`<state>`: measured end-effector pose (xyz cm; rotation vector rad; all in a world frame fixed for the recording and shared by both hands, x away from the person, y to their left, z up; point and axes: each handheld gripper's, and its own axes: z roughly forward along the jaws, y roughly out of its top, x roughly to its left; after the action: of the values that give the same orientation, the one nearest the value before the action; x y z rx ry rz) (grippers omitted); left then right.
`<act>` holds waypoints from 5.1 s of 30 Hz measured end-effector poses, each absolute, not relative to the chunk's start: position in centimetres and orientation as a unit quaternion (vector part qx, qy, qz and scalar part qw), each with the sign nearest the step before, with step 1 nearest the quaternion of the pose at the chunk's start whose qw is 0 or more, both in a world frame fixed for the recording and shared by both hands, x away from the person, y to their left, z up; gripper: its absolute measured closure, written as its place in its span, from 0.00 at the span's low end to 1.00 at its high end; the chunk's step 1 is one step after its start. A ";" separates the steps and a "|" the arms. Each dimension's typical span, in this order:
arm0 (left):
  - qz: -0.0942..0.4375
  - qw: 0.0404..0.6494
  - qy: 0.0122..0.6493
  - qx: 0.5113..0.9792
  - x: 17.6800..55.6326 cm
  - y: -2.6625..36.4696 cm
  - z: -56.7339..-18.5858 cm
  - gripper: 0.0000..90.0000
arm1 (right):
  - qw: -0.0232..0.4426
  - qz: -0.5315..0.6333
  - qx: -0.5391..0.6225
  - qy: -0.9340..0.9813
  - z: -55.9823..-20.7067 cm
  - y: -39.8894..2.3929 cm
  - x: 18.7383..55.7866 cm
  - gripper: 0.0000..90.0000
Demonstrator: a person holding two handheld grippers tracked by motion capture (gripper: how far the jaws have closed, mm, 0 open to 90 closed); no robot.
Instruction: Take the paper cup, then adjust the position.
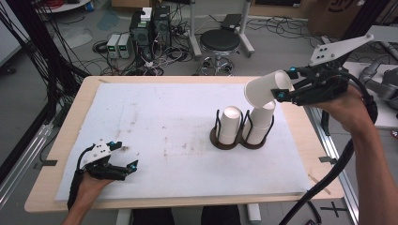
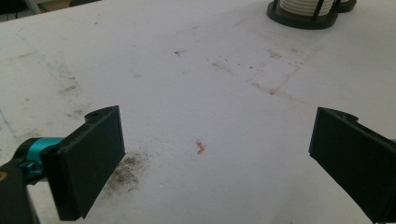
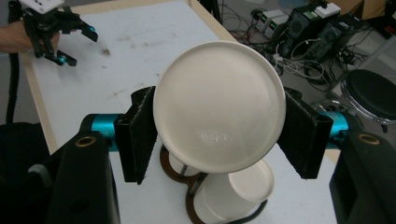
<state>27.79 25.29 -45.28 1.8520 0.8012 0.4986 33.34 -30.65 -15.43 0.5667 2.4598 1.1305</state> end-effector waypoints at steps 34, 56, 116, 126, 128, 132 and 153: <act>0.203 0.519 0.336 0.759 27.7 25.6 -45.3 0.04 | 0.099 0.606 0.182 0.768 -28.7 -27.7 29.8 0.39; 0.200 0.524 0.338 0.756 27.8 25.7 -45.3 0.04 | 0.079 0.628 0.194 0.750 -35.5 -26.5 29.8 0.39; 0.160 0.581 0.297 0.741 27.9 26.0 -42.2 0.04 | 0.052 0.618 0.185 0.762 -37.5 -25.7 29.7 0.39; 0.114 0.589 0.251 0.759 28.7 25.0 -39.3 0.04 | 0.036 0.620 0.164 0.766 -37.1 -24.7 30.3 0.39; 0.101 0.593 0.242 0.761 28.9 24.6 -38.8 0.04 | 0.034 0.620 0.162 0.767 -37.1 -24.5 30.4 0.39; 0.079 0.600 0.214 0.767 29.2 23.7 -38.1 0.04 | 0.022 0.621 0.152 0.768 -37.1 -23.9 30.6 0.39; 0.022 0.606 0.114 0.787 30.4 17.4 -35.9 0.04 | -0.010 0.627 0.110 0.771 -36.7 -20.7 30.8 0.39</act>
<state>30.36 17.45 -35.91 1.8199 0.2635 0.0497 30.84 -20.66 -36.74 0.3489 2.4368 1.9830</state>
